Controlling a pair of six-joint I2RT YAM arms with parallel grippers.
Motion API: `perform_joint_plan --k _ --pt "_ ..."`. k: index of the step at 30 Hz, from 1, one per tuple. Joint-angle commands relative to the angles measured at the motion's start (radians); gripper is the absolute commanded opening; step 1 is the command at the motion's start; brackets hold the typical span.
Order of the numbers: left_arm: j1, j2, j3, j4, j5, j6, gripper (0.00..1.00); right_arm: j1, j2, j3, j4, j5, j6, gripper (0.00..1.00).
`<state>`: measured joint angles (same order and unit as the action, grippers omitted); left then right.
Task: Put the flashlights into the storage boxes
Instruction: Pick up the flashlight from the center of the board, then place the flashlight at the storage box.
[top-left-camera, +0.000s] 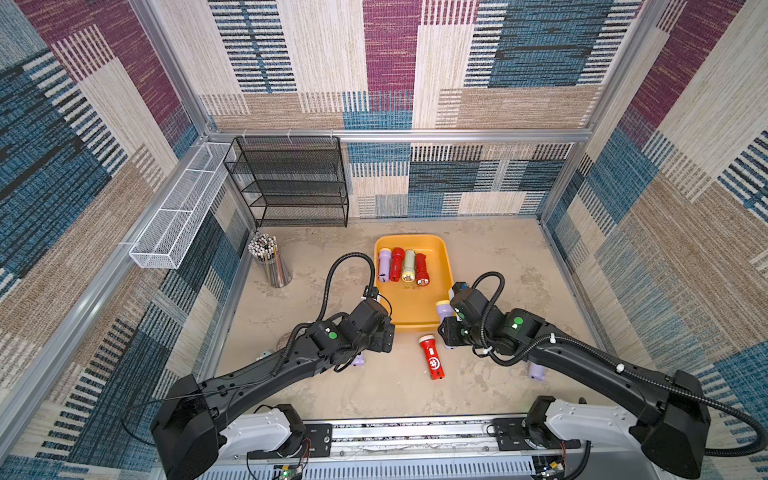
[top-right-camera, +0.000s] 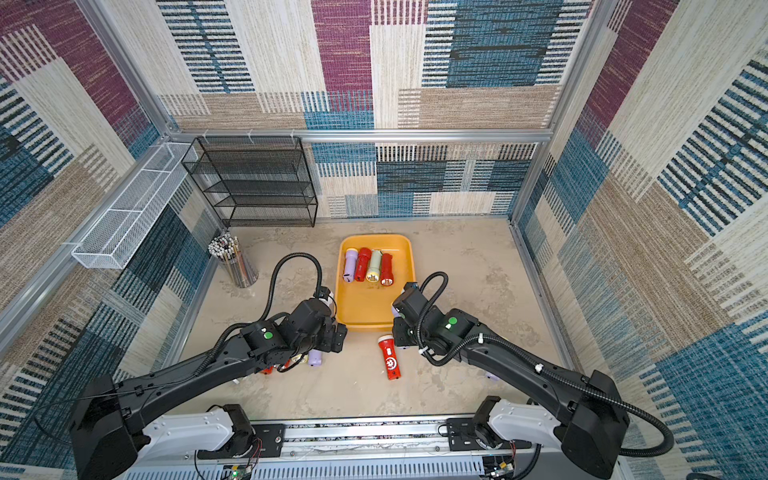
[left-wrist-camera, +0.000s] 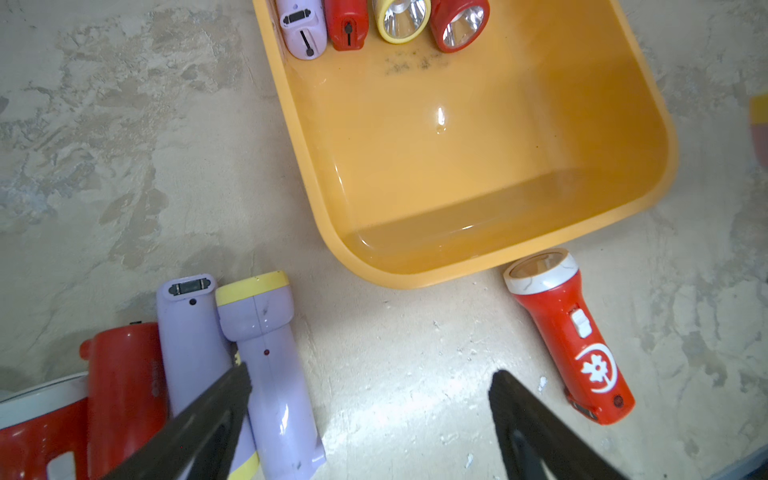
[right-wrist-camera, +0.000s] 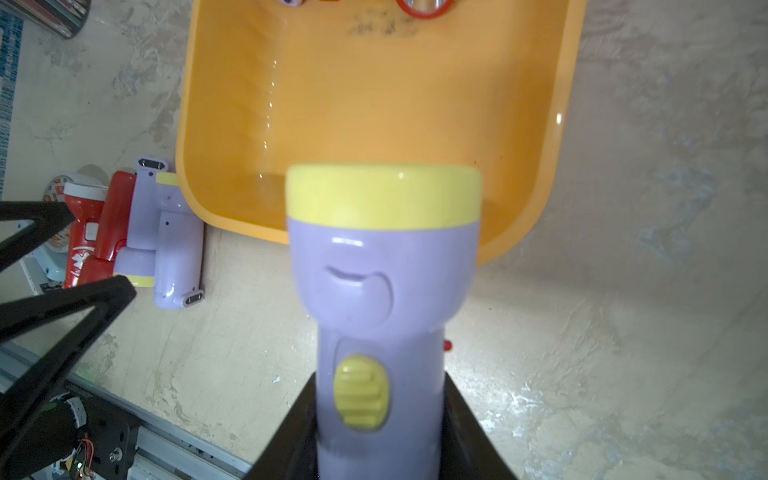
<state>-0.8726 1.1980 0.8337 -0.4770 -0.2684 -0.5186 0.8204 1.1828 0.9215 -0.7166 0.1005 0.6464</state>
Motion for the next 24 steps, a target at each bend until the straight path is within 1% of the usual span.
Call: perform_joint_plan --k 1,4,11,16,24 --pt "0.002 0.007 0.022 0.0 -0.034 0.034 0.94 -0.008 0.06 0.07 -0.002 0.07 -0.062 0.38" --pt "0.001 0.015 0.033 -0.004 -0.038 0.047 0.94 -0.035 0.131 0.137 0.009 0.078 -0.106 0.38" --pt "0.007 0.028 0.064 -0.03 -0.047 0.071 0.95 -0.167 0.297 0.238 0.096 -0.002 -0.222 0.38" --pt "0.018 0.043 0.085 -0.036 -0.043 0.082 0.96 -0.254 0.46 0.343 0.133 -0.049 -0.303 0.38" --pt "0.043 0.091 0.126 -0.056 -0.034 0.097 0.96 -0.36 0.744 0.587 0.141 -0.102 -0.394 0.38"
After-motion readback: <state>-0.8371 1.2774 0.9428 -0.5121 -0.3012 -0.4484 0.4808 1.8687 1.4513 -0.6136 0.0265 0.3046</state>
